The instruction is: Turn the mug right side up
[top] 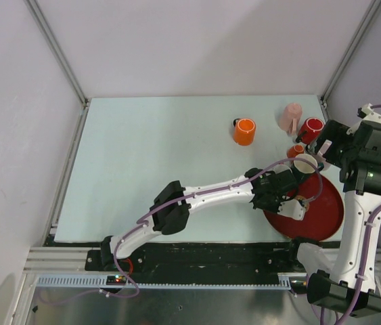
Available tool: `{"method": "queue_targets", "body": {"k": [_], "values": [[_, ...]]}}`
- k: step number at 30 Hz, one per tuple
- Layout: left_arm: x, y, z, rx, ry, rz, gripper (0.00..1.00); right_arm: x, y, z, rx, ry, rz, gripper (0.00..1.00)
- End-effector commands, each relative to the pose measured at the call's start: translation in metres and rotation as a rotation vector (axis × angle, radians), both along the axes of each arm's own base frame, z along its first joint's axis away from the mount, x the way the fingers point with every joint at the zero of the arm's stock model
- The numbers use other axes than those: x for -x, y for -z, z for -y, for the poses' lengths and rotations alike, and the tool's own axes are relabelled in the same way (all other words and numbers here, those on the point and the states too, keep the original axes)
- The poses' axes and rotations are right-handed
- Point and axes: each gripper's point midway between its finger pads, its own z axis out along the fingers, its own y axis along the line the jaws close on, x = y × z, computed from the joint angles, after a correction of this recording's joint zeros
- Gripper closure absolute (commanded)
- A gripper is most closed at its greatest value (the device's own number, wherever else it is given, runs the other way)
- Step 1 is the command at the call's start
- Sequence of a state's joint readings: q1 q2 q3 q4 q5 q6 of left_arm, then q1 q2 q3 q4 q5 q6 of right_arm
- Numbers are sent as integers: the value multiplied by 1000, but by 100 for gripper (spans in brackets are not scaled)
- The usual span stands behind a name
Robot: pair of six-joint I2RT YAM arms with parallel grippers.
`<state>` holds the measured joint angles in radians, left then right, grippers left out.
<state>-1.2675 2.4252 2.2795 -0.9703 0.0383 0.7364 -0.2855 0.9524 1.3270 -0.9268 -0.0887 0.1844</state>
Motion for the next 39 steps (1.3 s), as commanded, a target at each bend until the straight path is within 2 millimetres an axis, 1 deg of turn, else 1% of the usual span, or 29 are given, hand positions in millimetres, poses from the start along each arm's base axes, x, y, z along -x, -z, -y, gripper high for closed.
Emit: {"method": "queue_targets", "body": {"k": [1, 2, 4, 6, 7, 9, 11, 13, 16, 18, 25, 29, 31, 35, 38, 39], "values": [[-14, -18, 11, 44, 19, 67, 85, -2, -4, 0, 19, -24, 21, 1], [-15, -17, 11, 41, 21, 68, 76, -3, -4, 0, 21, -23, 21, 1], [-16, -13, 9, 31, 29, 71, 64, -3, -4, 1, 24, -24, 23, 1], [-19, -15, 10, 35, 29, 75, 56, -4, -4, 0, 19, -28, 29, 1], [-21, -16, 10, 40, 26, 77, 53, -5, -4, -1, 15, -30, 31, 0], [-24, -26, 13, 65, 17, 83, 50, -6, -4, -3, 7, -39, 33, 1], [-33, -40, 14, 90, -10, 109, 47, -8, -3, -3, 3, -44, 30, 1], [-41, -56, 17, 128, -34, 124, 46, -9, -2, -4, -1, -48, 27, 1], [-47, -73, 21, 174, -54, 129, 44, -12, -1, -4, -3, -54, 27, 1], [-46, -75, 22, 180, -44, 127, 44, -13, 0, -5, -4, -59, 27, 1], [-43, -55, 13, 116, 3, 132, 42, -11, 0, -3, 17, -61, 23, 1], [-42, -54, 7, 96, 21, 143, 38, -11, 2, -3, 19, -63, 19, 0], [-46, -60, 6, 102, 16, 160, 34, -11, 3, -2, 17, -62, 13, 1], [-51, -82, 4, 145, -4, 167, 20, -10, 5, -3, 12, -62, 7, 1], [-54, -102, -3, 170, -10, 181, 10, -10, 4, -3, 15, -61, 12, 1], [-54, -105, -7, 169, -11, 185, 6, -10, 3, -3, 17, -62, 15, 1]]}}
